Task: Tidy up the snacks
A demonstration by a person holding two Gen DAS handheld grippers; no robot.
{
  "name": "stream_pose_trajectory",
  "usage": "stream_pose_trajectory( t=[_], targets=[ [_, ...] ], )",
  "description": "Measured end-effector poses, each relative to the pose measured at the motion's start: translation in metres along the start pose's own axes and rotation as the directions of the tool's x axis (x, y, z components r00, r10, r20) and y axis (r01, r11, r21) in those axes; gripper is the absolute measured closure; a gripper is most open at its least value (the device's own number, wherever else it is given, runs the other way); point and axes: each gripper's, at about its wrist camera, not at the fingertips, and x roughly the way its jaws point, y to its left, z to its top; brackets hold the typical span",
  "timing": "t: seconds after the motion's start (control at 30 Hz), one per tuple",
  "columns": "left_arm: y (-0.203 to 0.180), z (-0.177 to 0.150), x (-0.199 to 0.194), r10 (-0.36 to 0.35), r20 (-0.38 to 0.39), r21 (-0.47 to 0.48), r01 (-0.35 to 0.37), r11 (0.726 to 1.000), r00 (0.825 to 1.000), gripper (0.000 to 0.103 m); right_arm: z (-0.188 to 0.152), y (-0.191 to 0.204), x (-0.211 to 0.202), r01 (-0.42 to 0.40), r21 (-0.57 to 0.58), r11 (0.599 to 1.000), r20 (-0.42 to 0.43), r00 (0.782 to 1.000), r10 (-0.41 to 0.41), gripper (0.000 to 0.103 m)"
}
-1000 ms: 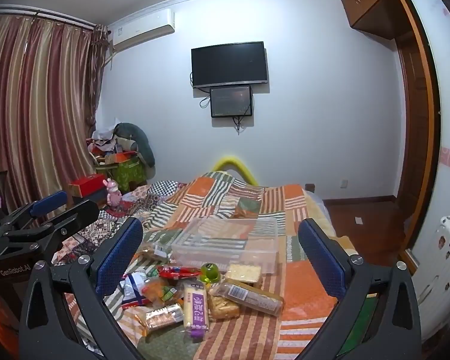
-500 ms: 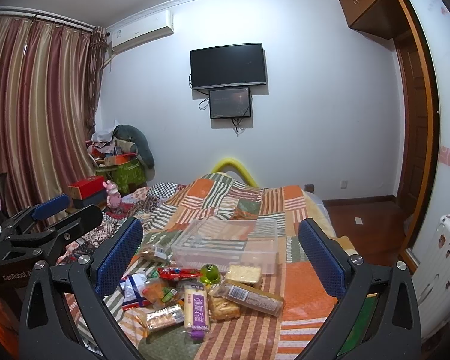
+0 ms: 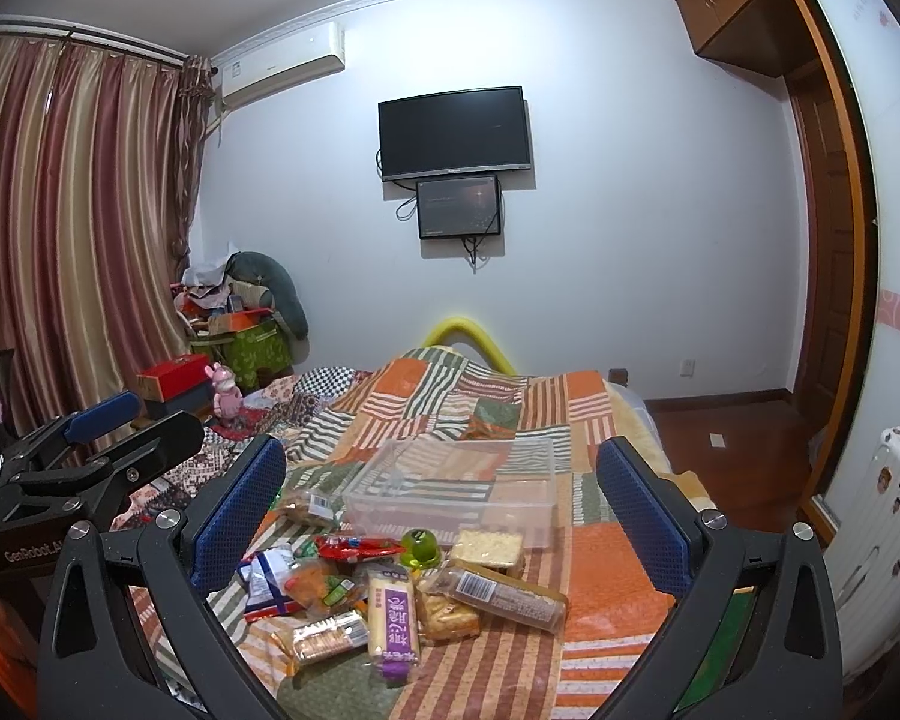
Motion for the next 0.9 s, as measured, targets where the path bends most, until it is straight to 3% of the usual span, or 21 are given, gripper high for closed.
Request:
stream_pose_trajectory(
  t=[0.9],
  targets=[
    [0.0010, 0.0057, -0.0049, -0.008, 0.007, -0.002, 0.009, 1.000, 1.000, 0.000, -0.0004, -0.0024, -0.0004, -0.002, 0.012, 1.000, -0.001, 1.000, 0.002, 0.000]
  ],
)
